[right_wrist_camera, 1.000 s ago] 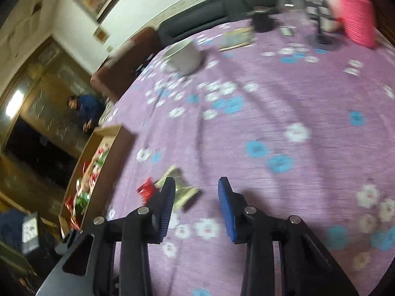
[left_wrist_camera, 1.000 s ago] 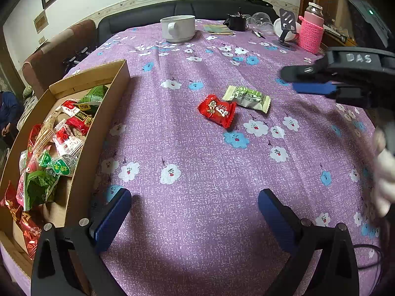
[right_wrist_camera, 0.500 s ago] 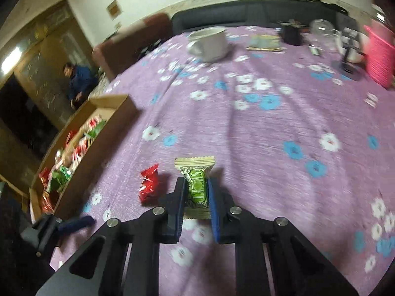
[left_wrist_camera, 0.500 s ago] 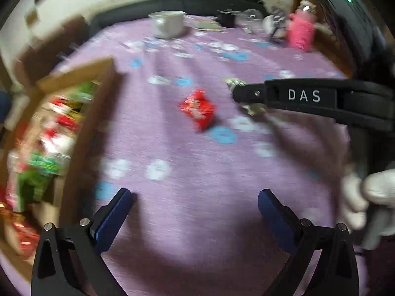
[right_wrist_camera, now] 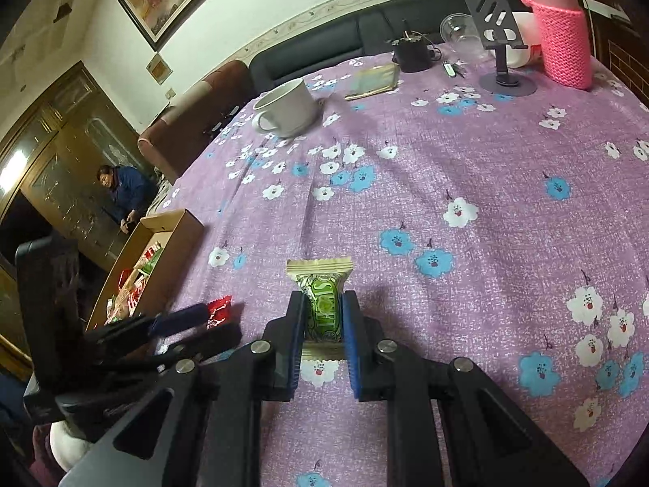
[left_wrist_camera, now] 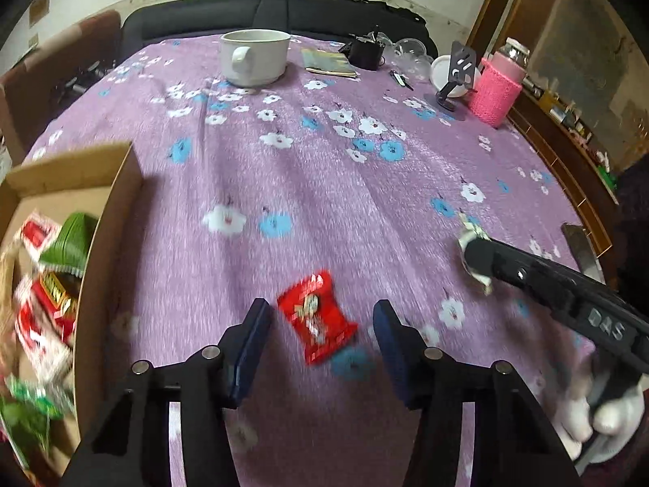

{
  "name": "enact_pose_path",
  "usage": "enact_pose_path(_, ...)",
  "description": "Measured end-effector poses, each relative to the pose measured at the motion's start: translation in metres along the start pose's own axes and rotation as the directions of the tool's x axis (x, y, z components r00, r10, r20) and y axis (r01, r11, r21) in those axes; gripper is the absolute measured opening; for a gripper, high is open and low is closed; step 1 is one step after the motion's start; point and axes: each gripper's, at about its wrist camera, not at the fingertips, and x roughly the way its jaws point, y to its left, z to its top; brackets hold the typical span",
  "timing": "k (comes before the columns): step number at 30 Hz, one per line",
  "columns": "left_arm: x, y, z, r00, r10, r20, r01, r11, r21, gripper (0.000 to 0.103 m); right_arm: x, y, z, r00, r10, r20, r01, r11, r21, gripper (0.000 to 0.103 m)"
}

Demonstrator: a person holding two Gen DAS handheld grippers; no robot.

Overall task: Organize snacks
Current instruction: 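Grasp the green-white biscuit packet with the right tool while the left grasps the red candy, then carry the red candy and biscuit packet over the box and open both tools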

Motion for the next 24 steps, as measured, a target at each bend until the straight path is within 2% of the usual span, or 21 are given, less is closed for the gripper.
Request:
enact_pose_path(3, 0.006, -0.010, 0.003, 1.000, 0.018, 0.013, -0.019, 0.998, 0.068, 0.052, 0.003, 0.003, -0.001, 1.000, -0.002, -0.012, 0.002, 1.000, -0.010, 0.017)
enact_pose_path(5, 0.004, -0.016, -0.002, 1.000, -0.003, 0.028, -0.001, 0.993, 0.121, 0.027, 0.004, 0.003, -0.002, 1.000, -0.003, -0.011, 0.003, 1.000, -0.011, 0.017)
enact_pose_path(8, 0.001, -0.015, -0.005, 0.999, -0.012, 0.030, 0.008, 0.991, 0.130, 0.022, 0.005, 0.002, -0.002, 1.000, -0.005, -0.006, 0.005, 1.000, -0.006, 0.017)
enact_pose_path(16, -0.023, 0.012, -0.016, 0.995, -0.063, 0.078, 0.061, 0.998, 0.025, 0.022, -0.002, 0.004, -0.002, 1.000, 0.003, 0.028, -0.003, 1.000, -0.008, 0.017)
enact_pose_path(21, -0.064, 0.038, -0.026, 0.981, -0.115, 0.153, 0.127, 0.989, -0.073, 0.022, -0.003, 0.010, -0.003, 0.999, 0.017, 0.035, -0.016, 0.999, -0.030, 0.017)
enact_pose_path(24, -0.092, 0.061, -0.035, 0.972, -0.114, 0.208, 0.143, 0.981, -0.131, 0.022, -0.003, 0.014, -0.004, 0.999, 0.025, 0.037, -0.023, 0.999, -0.041, 0.017)
